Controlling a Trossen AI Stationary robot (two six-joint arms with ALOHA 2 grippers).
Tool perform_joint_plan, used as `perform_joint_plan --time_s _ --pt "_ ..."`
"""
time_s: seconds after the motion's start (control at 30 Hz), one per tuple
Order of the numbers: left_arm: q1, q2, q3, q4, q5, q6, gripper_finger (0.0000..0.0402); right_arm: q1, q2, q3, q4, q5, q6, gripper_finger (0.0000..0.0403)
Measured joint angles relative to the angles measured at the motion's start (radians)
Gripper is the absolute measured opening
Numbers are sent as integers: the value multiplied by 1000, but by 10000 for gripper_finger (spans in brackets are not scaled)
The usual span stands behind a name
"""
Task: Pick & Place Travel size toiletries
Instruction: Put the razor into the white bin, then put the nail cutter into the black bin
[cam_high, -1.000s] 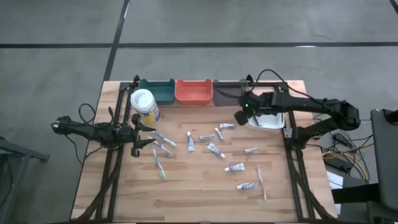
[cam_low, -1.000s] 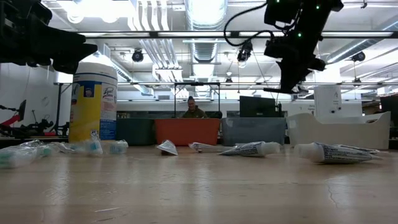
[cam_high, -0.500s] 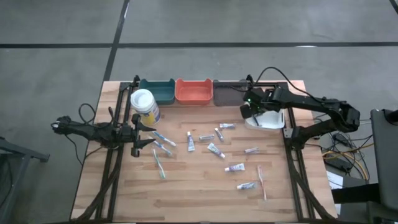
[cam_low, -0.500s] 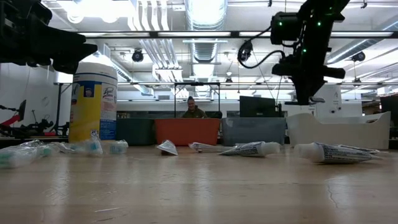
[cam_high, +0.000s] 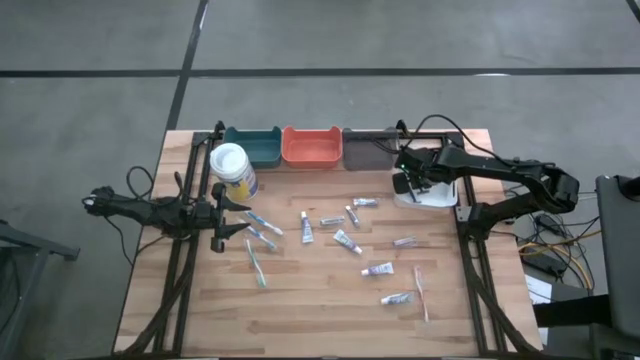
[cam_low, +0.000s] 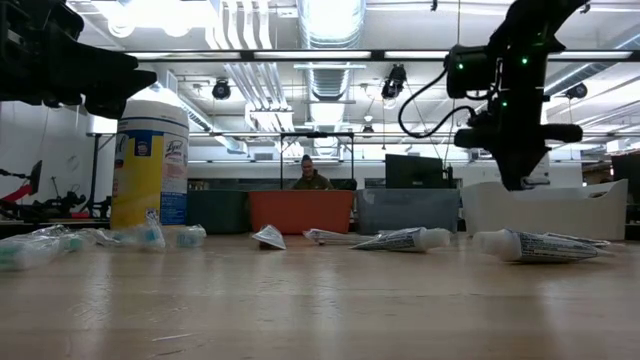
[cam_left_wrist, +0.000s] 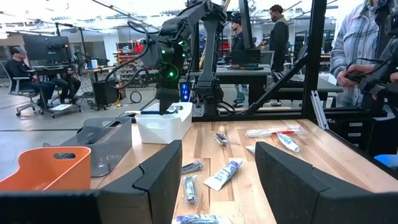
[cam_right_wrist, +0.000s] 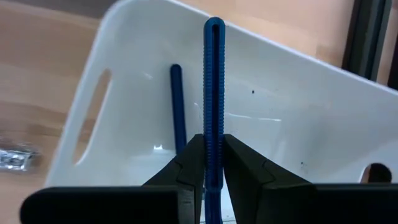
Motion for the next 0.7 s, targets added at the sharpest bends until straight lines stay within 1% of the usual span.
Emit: perform_joint_plan --time_s 0.23,0.7 --pt "0 0 0 0 0 0 209 -10 1 -18 17 0 -6 53" --pt "0 0 0 0 0 0 209 -10 2 -22 17 0 -29 102"
